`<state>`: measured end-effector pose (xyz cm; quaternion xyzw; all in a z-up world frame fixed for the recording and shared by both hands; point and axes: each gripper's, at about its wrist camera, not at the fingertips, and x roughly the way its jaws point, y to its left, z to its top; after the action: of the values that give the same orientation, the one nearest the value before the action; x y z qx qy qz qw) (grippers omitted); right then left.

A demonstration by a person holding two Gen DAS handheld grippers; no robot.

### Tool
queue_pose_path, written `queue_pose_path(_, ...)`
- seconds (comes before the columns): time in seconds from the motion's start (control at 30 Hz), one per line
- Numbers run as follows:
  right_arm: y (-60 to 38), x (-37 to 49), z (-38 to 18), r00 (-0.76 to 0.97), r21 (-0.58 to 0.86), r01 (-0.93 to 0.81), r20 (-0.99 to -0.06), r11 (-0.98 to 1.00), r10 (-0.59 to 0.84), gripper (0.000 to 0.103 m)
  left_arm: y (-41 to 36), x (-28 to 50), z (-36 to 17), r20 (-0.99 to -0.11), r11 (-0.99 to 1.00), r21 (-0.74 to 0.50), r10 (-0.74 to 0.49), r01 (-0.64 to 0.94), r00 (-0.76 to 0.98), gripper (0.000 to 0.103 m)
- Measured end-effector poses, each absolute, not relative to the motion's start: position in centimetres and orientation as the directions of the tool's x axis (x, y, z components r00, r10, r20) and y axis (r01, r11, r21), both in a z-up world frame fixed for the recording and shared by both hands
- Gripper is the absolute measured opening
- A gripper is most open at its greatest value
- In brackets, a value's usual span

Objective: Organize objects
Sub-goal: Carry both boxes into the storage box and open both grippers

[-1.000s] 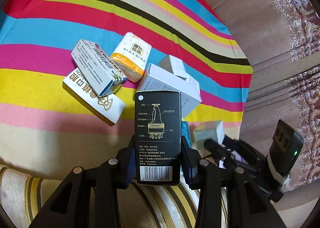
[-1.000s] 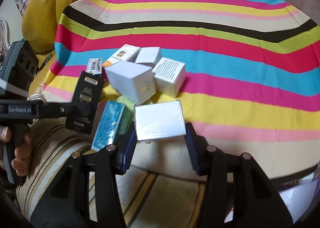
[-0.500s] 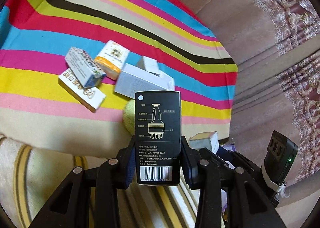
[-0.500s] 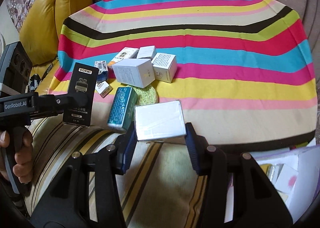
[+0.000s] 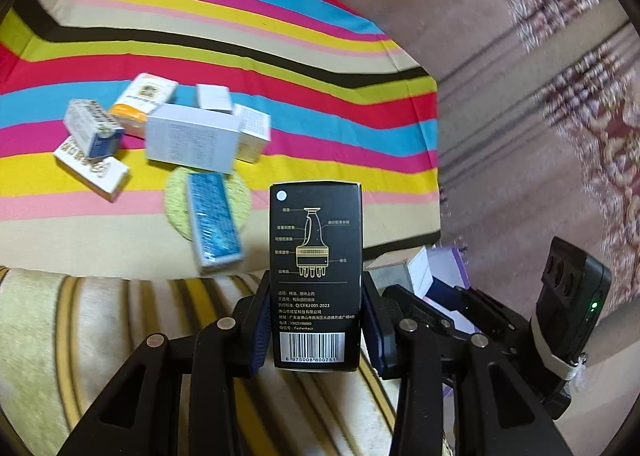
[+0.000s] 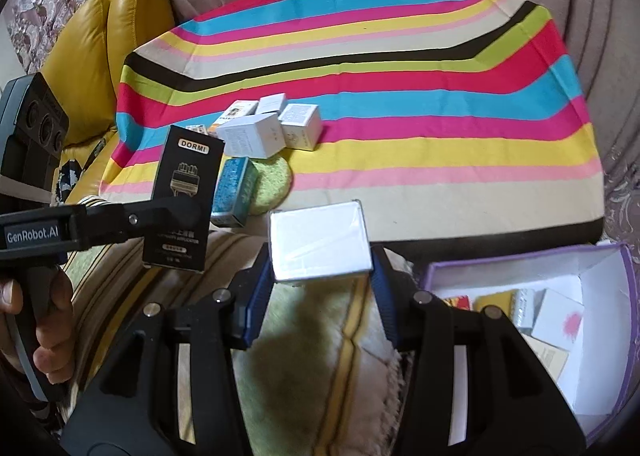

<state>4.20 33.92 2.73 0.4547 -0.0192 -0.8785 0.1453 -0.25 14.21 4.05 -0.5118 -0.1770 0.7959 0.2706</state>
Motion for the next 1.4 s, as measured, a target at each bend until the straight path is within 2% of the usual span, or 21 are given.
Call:
queue_pose_path(0.63,43.0,9.7,4.7,-0.615,0.065,-0.046,-0.788,-0.997,-0.023,0.051,24.3,2.7,4.1,-0.77,-0.75,-0.469,0.606,-0.467,-0.199,0.04)
queue_pose_path(1.2,46.5,11.1,5.0,-0.591,-0.047,-0.199,-0.791,-0.979,0.158,0.051,30.3,5.1,3.1,-0.776,-0.625,-0.493,0.631,-0.605,-0.019,0.04)
queue_pose_path(1.37,46.8,11.0,5.0,-0.587,-0.048,-0.215,-0.792,-0.976,0.168,0.053,31.0,5.3,2.7,-0.786,-0.615,-0.492,0.618,-0.616,0.011,0.045)
queue_pose_path(1.4,46.8,11.0,5.0,-0.587,-0.045,-0.215,-0.792,-0.975,0.166,0.057,31.0,5.3,2.7,-0.786,-0.61,-0.493,0.618,-0.62,0.017,0.048)
